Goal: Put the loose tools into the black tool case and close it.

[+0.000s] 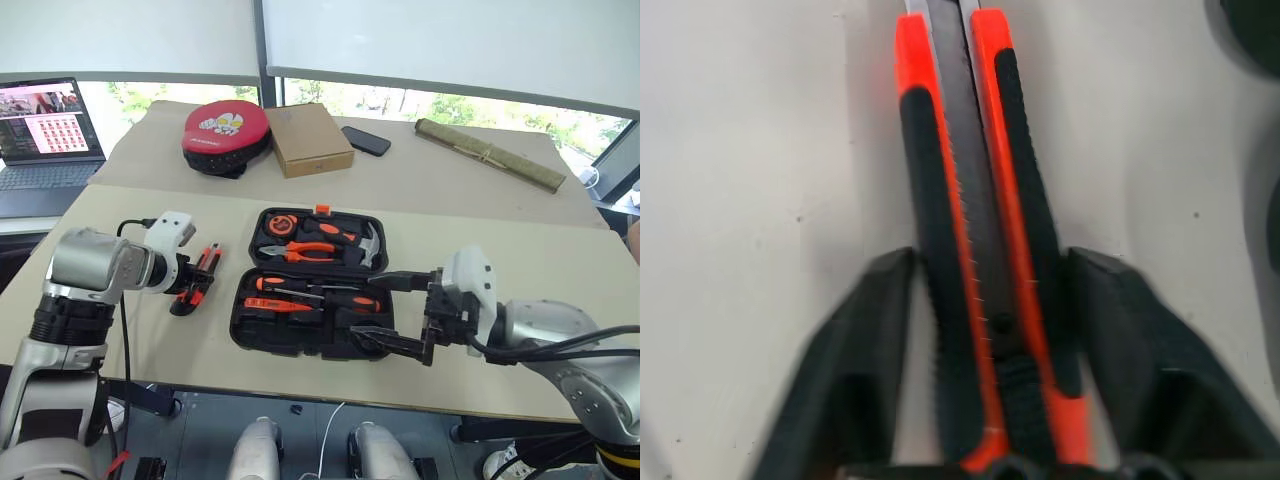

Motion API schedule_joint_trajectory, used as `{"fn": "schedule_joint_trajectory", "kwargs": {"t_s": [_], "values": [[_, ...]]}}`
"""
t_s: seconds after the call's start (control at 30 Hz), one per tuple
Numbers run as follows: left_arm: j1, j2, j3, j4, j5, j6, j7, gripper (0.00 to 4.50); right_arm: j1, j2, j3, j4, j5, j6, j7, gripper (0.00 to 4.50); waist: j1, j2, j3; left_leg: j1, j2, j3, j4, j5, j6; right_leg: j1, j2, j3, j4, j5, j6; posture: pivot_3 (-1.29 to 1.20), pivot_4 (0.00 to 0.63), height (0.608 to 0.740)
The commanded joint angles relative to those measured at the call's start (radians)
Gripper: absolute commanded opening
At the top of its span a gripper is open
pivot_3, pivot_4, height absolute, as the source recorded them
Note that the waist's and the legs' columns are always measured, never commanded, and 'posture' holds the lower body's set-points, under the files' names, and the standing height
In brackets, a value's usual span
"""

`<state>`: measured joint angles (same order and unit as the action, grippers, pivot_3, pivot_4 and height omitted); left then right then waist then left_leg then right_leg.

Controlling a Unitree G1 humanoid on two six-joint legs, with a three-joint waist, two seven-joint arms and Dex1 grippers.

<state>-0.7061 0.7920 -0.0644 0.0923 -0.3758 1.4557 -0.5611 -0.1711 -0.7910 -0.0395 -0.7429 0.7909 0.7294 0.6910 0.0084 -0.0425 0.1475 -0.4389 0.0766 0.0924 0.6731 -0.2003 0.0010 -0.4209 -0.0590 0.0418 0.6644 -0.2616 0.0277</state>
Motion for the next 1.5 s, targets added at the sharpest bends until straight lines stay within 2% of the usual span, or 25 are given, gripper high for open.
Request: {"fn": "schedule_joint_trajectory", "kwargs": {"t_s": [0.03,0.17,0.3,0.37,0.5,0.57,0.7,0.83,0.93,1.1,1.27,1.5], "values": [[0.032,0.035,0.011,0.085,0.02,-0.068,-0.023,1.54,0.007,-0.018,-0.058,-0.051,0.026,0.001,-0.011,4.5,0.001,0.002,-0.001,0.0,0.0,0.0,0.0,0.0,0.0,0.0,0.0,0.0,0.0,0.0,0.0,0.0,0.15,0.74],[0.016,0.127,-0.002,0.088,0.041,-0.39,-0.204,1.54,0.024,-0.045,-0.088,-0.062,0.057,0.017,-0.006,4.5,-0.003,0.001,0.0,0.0,0.0,-0.002,0.0,0.0,0.0,-0.001,0.001,0.0,0.0,0.0,-0.001,0.0,0.15,0.74],[-0.001,0.226,0.003,-0.029,-0.023,-0.731,-0.589,1.54,0.056,-0.091,-0.112,-0.079,0.092,0.036,0.025,4.5,0.001,-0.004,0.002,-0.002,0.0,-0.002,0.0,0.0,0.0,-0.002,0.001,-0.001,-0.001,0.0,-0.002,0.0,0.15,0.74],[-0.018,0.243,-0.028,-0.104,-0.052,-0.828,-0.753,1.54,0.066,-0.103,-0.116,-0.082,0.105,0.04,0.029,4.5,0.011,-0.004,0.002,-0.004,-0.001,-0.001,0.0,0.0,0.0,-0.002,-0.001,-0.001,-0.002,0.0,-0.001,0.0,0.15,0.74],[-0.036,0.24,-0.117,-0.17,-0.013,-0.966,-0.926,1.54,0.071,-0.11,-0.115,-0.084,0.113,0.041,0.028,4.5,0.016,-0.003,0.002,-0.005,-0.001,0.0,0.001,-0.001,0.001,-0.001,-0.002,-0.001,-0.007,0.001,0.0,0.0,0.15,0.74],[-0.06,0.204,-0.182,-0.204,0.01,-1.002,-0.98,1.54,0.07,-0.11,-0.108,-0.085,0.113,0.041,0.023,4.5,0.013,-0.003,0.002,-0.005,-0.001,0.0,0.001,-0.001,0.001,-0.001,-0.001,0.0,-0.006,0.001,0.001,0.0,0.15,0.74],[-0.099,0.142,-0.338,-0.249,0.131,-1.034,-1.018,1.54,0.079,-0.106,-0.111,-0.107,0.121,0.047,-0.002,4.5,0.009,-0.003,0.002,-0.005,-0.001,-0.001,0.002,-0.001,0.002,-0.001,0.0,0.0,-0.005,0.001,0.001,0.0,0.15,0.74],[-0.117,0.11,-0.425,-0.256,0.217,-0.99,-1.009,1.54,0.099,-0.098,-0.119,-0.132,0.124,0.05,-0.041,4.5,0.003,-0.003,0.002,-0.006,-0.001,-0.002,0.002,-0.001,0.002,-0.001,0.001,0.0,-0.005,0.001,0.002,0.0,0.15,0.74],[-0.113,0.083,-0.447,-0.258,0.254,-0.98,-0.99,1.54,0.123,-0.094,-0.127,-0.153,0.126,0.047,-0.066,4.5,0.002,-0.003,0.002,-0.006,-0.001,-0.003,0.002,-0.001,0.002,-0.001,0.001,0.0,-0.004,0.001,0.002,0.0,0.15,0.74],[-0.118,0.039,-0.495,-0.247,0.304,-0.867,-0.961,1.54,0.18,-0.089,-0.156,-0.185,0.129,0.036,-0.101,4.5,0.004,-0.003,0.002,-0.006,-0.001,-0.003,0.003,-0.001,0.002,-0.001,0.001,0.0,-0.004,0.0,0.003,0.0,0.15,0.74],[-0.101,0.024,-0.533,-0.211,0.378,-0.893,-0.93,1.54,0.195,-0.087,-0.17,-0.197,0.143,0.033,-0.127,4.5,0.004,-0.003,0.002,-0.005,-0.001,-0.004,0.003,-0.001,0.002,0.0,0.001,0.0,-0.003,0.0,0.003,0.0,0.15,0.74],[-0.092,-0.007,-0.531,-0.22,0.367,-0.86,-0.942,1.54,0.183,-0.09,-0.167,-0.192,0.163,0.037,-0.151,4.5,0.006,-0.002,0.001,-0.003,-0.002,-0.004,0.004,-0.001,0.002,0.002,0.0,0.0,-0.002,0.0,0.003,0.0,0.15,0.74]]}}
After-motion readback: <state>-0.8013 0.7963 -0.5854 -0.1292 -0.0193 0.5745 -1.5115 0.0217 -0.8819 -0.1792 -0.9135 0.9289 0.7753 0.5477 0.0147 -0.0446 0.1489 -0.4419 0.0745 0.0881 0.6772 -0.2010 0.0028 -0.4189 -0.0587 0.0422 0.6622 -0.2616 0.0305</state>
